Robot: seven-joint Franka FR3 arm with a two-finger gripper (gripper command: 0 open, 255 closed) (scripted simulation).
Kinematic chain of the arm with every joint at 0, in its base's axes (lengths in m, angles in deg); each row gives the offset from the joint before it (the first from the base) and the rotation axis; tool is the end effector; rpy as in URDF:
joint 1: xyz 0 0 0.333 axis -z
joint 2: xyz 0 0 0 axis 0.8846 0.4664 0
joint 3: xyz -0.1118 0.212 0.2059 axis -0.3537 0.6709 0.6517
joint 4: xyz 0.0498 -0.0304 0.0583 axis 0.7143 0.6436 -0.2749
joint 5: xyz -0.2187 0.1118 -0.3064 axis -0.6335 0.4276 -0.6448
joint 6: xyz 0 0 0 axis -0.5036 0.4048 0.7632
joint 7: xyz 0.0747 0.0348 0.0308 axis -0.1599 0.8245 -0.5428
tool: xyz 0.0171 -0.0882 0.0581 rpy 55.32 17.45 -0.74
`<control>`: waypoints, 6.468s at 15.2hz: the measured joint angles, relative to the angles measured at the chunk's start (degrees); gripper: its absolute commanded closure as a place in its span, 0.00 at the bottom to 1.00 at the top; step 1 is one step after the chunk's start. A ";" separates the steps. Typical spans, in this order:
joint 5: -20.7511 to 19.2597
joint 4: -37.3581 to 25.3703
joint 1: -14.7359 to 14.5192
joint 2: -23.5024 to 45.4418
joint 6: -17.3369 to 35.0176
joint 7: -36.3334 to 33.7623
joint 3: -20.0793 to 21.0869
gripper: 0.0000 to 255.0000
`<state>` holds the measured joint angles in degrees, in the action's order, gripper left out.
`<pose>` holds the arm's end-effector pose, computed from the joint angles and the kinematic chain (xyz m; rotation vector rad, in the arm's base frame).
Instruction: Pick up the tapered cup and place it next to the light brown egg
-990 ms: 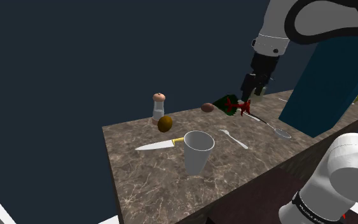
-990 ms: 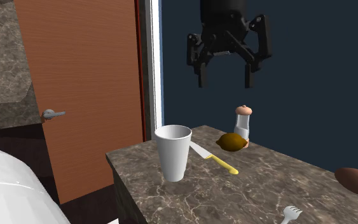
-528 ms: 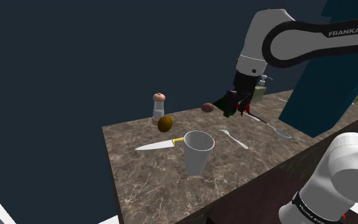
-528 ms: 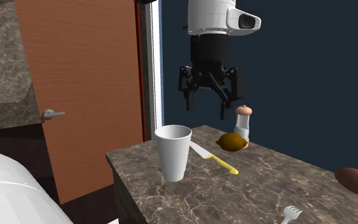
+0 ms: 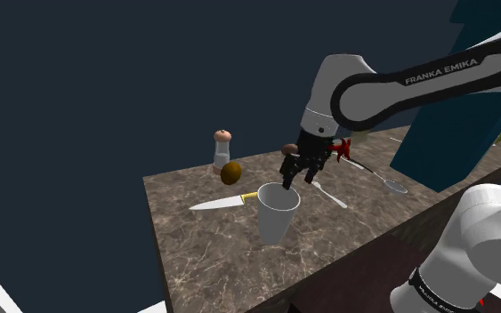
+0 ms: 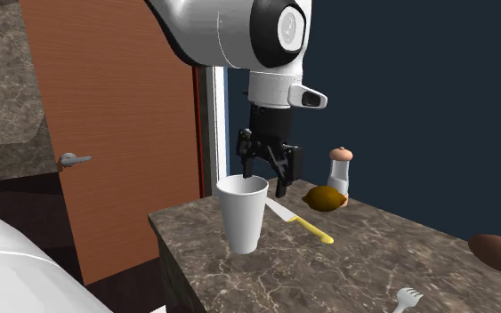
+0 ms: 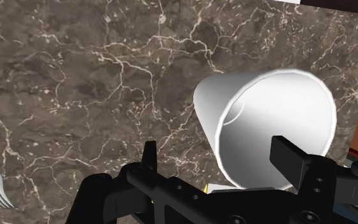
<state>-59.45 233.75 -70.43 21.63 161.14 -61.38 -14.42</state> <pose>0.3767 0.1093 0.4198 -2.9943 0.2166 -0.0359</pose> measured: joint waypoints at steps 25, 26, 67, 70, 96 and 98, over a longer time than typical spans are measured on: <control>2.24 3.18 -1.13 5.19 8.69 0.22 1.05 1.00; 2.16 3.00 -1.08 4.94 8.25 0.20 0.99 1.00; -1.45 -22.67 0.11 -2.68 -24.79 -4.63 -0.93 1.00; -1.78 -24.68 0.37 -2.03 -26.23 -4.24 -1.48 1.00; -1.23 -61.38 11.23 40.80 -24.26 21.74 -16.72 1.00; -0.52 -66.02 12.40 44.60 -25.39 23.03 -17.11 1.00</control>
<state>-59.98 167.73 -58.03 66.23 135.74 -38.34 -31.53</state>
